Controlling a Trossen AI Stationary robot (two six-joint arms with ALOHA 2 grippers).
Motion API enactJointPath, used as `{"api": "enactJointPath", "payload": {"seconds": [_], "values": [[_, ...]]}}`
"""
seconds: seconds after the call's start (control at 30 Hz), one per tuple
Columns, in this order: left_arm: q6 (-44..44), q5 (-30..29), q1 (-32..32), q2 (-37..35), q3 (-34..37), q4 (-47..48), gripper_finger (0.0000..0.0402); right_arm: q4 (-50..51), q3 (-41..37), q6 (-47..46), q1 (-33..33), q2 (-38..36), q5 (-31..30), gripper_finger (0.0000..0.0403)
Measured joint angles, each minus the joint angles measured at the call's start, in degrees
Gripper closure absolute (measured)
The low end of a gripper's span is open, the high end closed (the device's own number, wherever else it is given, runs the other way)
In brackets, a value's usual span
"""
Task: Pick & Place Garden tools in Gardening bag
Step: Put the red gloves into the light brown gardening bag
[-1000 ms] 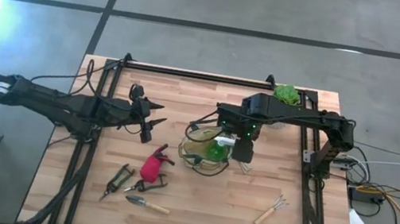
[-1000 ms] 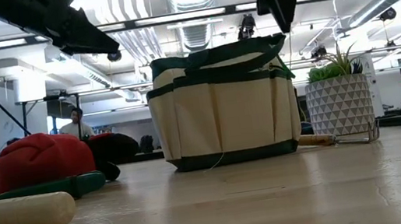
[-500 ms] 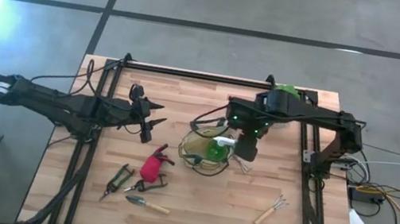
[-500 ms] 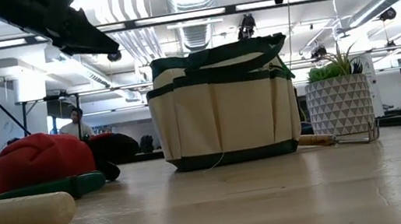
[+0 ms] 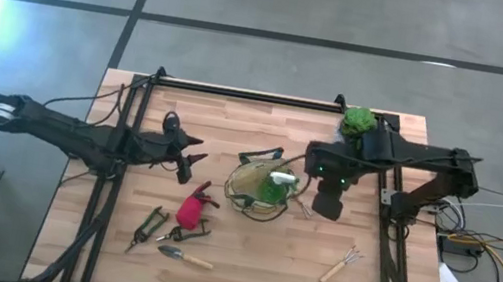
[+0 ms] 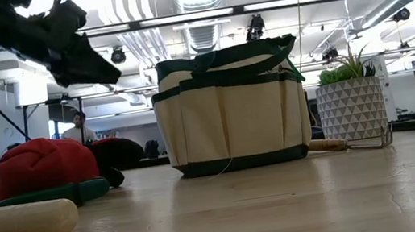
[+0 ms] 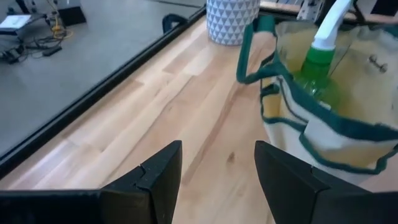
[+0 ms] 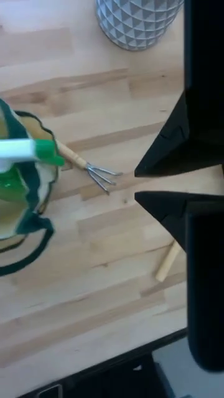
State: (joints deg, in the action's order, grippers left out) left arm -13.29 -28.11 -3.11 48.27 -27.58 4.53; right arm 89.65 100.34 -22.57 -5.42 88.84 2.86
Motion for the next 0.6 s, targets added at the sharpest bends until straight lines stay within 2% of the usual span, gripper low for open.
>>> {"api": "enactJointPath", "payload": {"seconds": [0.1,0.27,0.37,0.5,0.6], "values": [[-1.1,1.4,0.0,0.0,-1.1,0.1,0.0197,-0.9,-3.4,-0.2,-1.9,-1.6,-1.5,0.0390],[-2.9,9.9,-0.3,0.2,-3.4,0.9,0.0197,-4.6,-11.5,-1.0,-3.6,-5.3,-3.0,0.0394],[-5.7,12.2,-1.0,0.3,-5.3,7.4,0.0197,-8.4,-17.2,-1.0,-3.8,-8.6,-3.0,0.0394],[-12.4,12.2,-1.9,0.6,-9.9,19.9,0.0198,-12.8,-24.6,-1.0,-3.7,-14.1,-3.1,0.0394],[-16.5,12.2,-2.8,1.7,-12.9,25.2,0.0200,-15.1,-29.1,-1.3,-3.7,-18.5,-3.1,0.0394]]}}
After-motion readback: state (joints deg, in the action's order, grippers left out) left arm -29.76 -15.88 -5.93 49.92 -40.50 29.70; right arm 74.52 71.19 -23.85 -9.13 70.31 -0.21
